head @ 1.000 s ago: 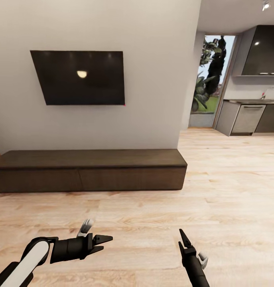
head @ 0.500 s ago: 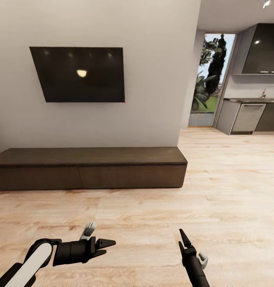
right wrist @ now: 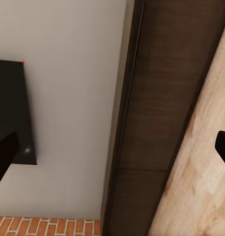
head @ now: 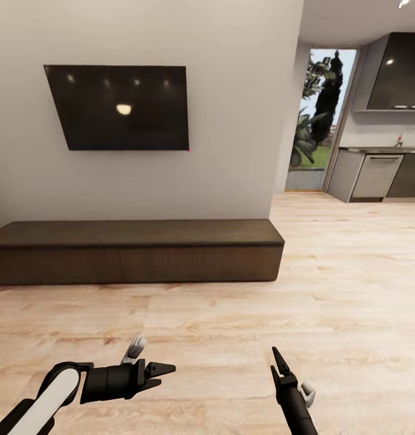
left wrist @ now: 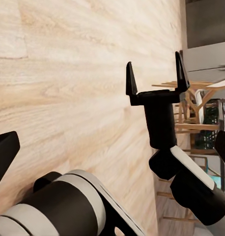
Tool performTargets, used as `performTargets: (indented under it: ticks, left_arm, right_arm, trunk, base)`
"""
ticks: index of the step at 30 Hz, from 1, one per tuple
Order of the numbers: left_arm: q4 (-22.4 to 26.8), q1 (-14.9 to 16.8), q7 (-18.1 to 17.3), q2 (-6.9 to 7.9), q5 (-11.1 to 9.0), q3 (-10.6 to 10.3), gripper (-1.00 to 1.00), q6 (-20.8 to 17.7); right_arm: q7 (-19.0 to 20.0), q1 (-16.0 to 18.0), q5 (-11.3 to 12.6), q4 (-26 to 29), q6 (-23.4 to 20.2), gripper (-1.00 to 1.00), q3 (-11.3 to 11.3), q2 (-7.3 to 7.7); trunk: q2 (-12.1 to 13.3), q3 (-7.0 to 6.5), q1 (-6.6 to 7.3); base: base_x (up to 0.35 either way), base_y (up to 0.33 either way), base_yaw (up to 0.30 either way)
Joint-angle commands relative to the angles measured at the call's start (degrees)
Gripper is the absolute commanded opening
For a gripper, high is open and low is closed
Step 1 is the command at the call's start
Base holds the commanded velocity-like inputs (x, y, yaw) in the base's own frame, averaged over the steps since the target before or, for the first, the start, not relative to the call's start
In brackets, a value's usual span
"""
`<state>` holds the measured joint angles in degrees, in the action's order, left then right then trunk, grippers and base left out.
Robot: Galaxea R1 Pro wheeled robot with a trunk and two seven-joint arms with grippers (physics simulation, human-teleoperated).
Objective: Place each of the two pumpkins and all three candles from the living room inside a cabinet in the living room (use any cabinet), then make sure every cabinet is closed, and position the cauldron so it is next to a table in the living room.
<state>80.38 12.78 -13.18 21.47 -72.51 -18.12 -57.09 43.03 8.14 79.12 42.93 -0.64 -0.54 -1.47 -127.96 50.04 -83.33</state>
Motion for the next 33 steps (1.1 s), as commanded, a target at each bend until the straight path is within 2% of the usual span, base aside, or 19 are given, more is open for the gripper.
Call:
performTargets:
  ticks: [1,4,6,9,14,33]
  left_arm:
    - [-0.01,0.05,-0.53,0.05,0.44,-0.04,1.0,-0.03]
    - [0.0,0.05,-0.53,0.0,0.44,-0.06,1.0,-0.03]
    - [0.02,0.05,-0.53,-0.01,0.44,-0.07,1.0,-0.03]
    - [0.01,0.05,-0.53,0.0,0.44,-0.07,1.0,-0.03]
    - [0.0,0.05,-0.53,-0.02,0.44,-0.07,1.0,-0.03]
    - [-0.05,0.05,-0.62,-0.03,0.44,0.04,1.0,-0.02]
  right_arm:
    - [0.23,0.03,0.25,-0.04,-0.07,1.0,-0.06,-0.03]
    - [0.98,0.03,0.46,-0.04,-0.06,1.0,-0.07,-0.03]
    - [3.58,0.03,0.58,-0.1,-0.08,1.0,-0.08,-0.03]
    - [5.37,0.03,1.18,-0.12,-0.11,1.0,-0.14,-0.03]
    - [5.94,0.03,2.37,-0.15,-0.07,1.0,-0.16,-0.01]
    - [6.01,0.03,2.69,-3.09,-0.07,1.0,-0.17,0.06]
  trunk:
    - [-0.44,0.24,-0.22]
    - [-1.64,0.78,-0.87]
    - [-2.44,1.14,-1.31]
    - [-3.65,1.67,-1.97]
    - [-5.65,2.57,-3.07]
    - [-13.27,5.98,-7.24]
  base:
    - [0.0,0.0,0.0]
    - [0.0,0.0,0.0]
    - [0.0,0.0,0.0]
    - [0.0,0.0,0.0]
    - [0.0,0.0,0.0]
    - [0.0,0.0,0.0]
